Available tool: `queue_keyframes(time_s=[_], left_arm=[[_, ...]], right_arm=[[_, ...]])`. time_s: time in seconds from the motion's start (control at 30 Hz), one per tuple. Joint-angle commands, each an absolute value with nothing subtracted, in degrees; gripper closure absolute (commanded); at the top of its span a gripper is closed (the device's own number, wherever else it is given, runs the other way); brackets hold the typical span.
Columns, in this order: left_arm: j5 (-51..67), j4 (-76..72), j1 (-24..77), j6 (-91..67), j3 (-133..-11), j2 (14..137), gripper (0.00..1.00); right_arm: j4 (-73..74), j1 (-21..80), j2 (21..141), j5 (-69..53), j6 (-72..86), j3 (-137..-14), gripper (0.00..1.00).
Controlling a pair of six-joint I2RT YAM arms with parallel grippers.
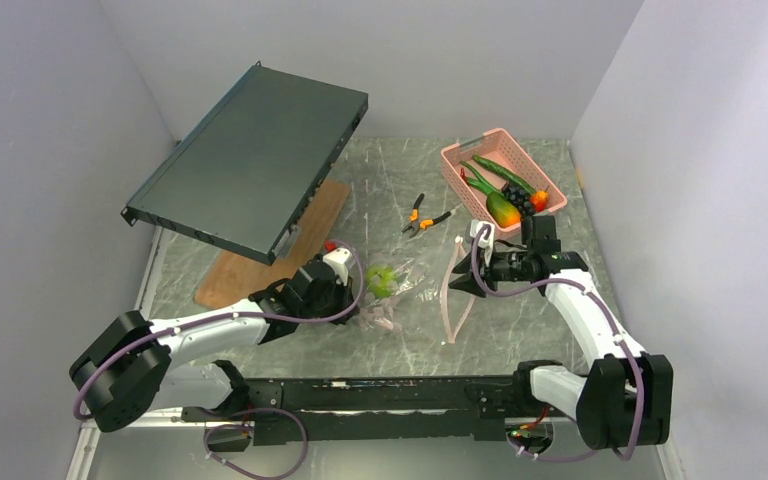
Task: Open the zip-top bag and remove the fake food
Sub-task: Pick up the fake fruit from the zipper food storage bag.
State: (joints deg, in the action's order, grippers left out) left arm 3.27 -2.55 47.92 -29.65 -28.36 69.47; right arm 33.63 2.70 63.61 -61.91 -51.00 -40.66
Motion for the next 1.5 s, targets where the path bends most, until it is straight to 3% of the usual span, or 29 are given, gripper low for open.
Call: queue_keyframes(time_s=[0.0,0.47,0.73,1.1,1.3,1.47], left_arm=[[4.76,-5.63,47.82,-30.32,-28.30,69.67,1.00],[7.51,-12.32,49.19,-32.74,-27.99,71.68,0.98],[7.74,-13.50,51.11,-32.64,-29.81,74.40,0.80],[2.56,-8.43,51.24,-31.21,-30.24,67.76,0.38],[0.66,-4.85,51.24,-29.01,-32.96,65.32,0.23],[0.16,-4.18,51.07,-27.43,-36.36,66.95,0.17]], right_arm=[[32.43,4.60,63.74,-60.49,-54.27,-40.69,0.59],[26.58,7.77,68.13,-55.47,-47.47,-40.06,0.58],[28.29,8.00,72.05,-54.11,-47.08,-41.77,0.58],[28.34,8.07,74.39,-53.50,-46.72,-42.61,0.57],[28.21,8.09,74.52,-53.09,-46.56,-42.54,0.57],[28.25,8.08,74.71,-53.00,-46.58,-42.64,0.57]])
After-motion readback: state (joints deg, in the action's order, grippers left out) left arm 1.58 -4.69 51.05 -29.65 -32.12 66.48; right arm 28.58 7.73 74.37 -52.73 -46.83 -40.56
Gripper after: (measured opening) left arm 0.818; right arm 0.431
